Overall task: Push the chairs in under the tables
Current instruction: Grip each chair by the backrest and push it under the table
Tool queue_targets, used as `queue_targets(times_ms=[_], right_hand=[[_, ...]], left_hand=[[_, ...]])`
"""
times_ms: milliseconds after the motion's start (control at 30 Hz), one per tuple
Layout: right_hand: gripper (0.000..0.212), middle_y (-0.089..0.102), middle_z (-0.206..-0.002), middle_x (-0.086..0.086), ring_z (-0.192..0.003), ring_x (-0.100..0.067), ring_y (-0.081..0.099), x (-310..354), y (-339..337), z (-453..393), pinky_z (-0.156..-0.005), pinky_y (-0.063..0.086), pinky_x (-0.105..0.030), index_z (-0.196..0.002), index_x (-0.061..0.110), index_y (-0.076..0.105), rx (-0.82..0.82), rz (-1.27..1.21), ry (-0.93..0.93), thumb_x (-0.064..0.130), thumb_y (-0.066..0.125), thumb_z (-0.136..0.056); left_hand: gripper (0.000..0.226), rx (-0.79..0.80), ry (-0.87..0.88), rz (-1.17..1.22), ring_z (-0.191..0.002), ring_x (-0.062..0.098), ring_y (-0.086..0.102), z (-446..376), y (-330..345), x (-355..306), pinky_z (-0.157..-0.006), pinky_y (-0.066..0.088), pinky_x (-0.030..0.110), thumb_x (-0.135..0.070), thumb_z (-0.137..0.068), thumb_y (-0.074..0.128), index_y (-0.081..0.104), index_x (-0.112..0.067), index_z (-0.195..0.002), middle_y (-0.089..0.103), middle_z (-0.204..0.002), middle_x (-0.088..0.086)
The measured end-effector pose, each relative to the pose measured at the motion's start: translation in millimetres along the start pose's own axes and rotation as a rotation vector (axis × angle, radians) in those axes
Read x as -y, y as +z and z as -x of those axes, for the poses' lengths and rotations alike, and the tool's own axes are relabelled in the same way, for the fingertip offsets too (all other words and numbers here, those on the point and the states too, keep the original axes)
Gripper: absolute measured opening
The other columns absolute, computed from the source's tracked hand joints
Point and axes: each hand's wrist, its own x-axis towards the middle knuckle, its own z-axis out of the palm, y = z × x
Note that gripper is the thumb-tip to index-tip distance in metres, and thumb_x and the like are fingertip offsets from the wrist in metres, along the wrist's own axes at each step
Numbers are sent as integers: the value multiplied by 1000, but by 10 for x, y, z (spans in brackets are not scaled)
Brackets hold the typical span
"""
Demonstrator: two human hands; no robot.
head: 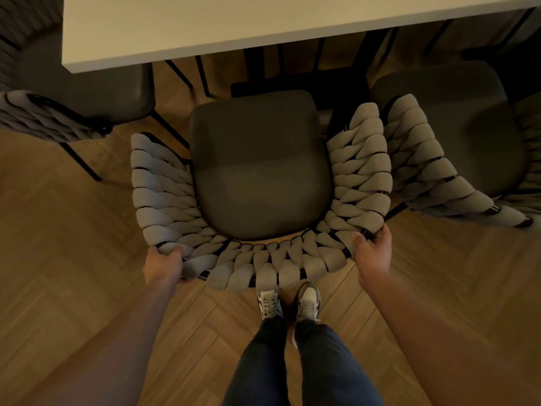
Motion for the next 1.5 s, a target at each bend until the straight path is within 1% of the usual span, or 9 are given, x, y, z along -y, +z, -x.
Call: queue_targets(times_ms=[200,433,567,667,800,900,1067,1233,1500], right_hand=[[71,51,-145,-5,-129,-21,53,43,-44,-114,-106,47,-50,-155,24,25,4,-5,6,10,63,-96],[69,49,-147,-3,-132,-22,50,14,-44,-135,-107,46,-50,-154,27,29,25,26,-5,13,63,-96],[68,53,-144,-1,-130,-23,53,2,-48,-157,-104,47,-55,-152,34,32,29,40,12,17,65,-94],[64,56,-140,0,-126,-22,56,8,-56,-166,-102,49,-55,-149,34,36,35,31,14,14,64,-95],[61,56,-139,-1,-124,-22,56,9,-69,-185,-102,50,-52,-149,30,38,35,34,-2,13,63,-96],[59,56,-138,0,-124,-21,56,-2,-72,-192,-102,50,-51,-146,31,41,26,59,-23,15,64,-95],[60,56,-138,0,-125,-22,56,20,-115,-226,-100,50,-54,-146,33,40,23,55,-10,15,64,-95],[59,58,-137,-2,-123,-22,58,52,-121,-226,-100,51,-54,-147,29,41,18,25,1,10,63,-95],[64,55,-142,-4,-128,-23,55,121,-147,-225,-103,49,-54,-151,27,36,25,1,18,8,62,-96]], left_hand=[[44,21,20,22,-100,37,55,43,102,-109,-53,57,45,-19,-92,66,44,-15,-131,51,-124,12],[48,8,27,-20,-94,38,56,46,98,-125,-53,57,45,-21,-93,65,42,-15,-135,50,-130,17],[53,-1,18,-36,-104,40,55,64,89,-136,-58,58,50,-23,-93,65,40,-13,-138,49,-132,16],[55,-13,6,-49,-110,41,55,66,82,-122,-65,59,54,-26,-92,66,41,-15,-139,50,-134,14],[48,-2,16,-48,-102,35,55,96,98,-118,-53,56,42,-24,-94,64,43,-14,-136,49,-130,14],[46,0,18,-53,-101,35,53,96,104,-123,-49,55,39,-23,-94,63,43,-14,-135,49,-131,16],[48,-7,24,-58,-100,36,54,122,130,-127,-52,57,42,-23,-94,63,43,-14,-136,49,-132,17],[62,7,-27,-44,-114,43,53,139,146,-66,-60,59,51,-24,-94,64,33,-16,-147,44,-141,17],[60,-5,-54,-51,-107,43,57,173,143,-67,-58,59,57,-25,-90,68,38,-15,-141,50,-134,17]])
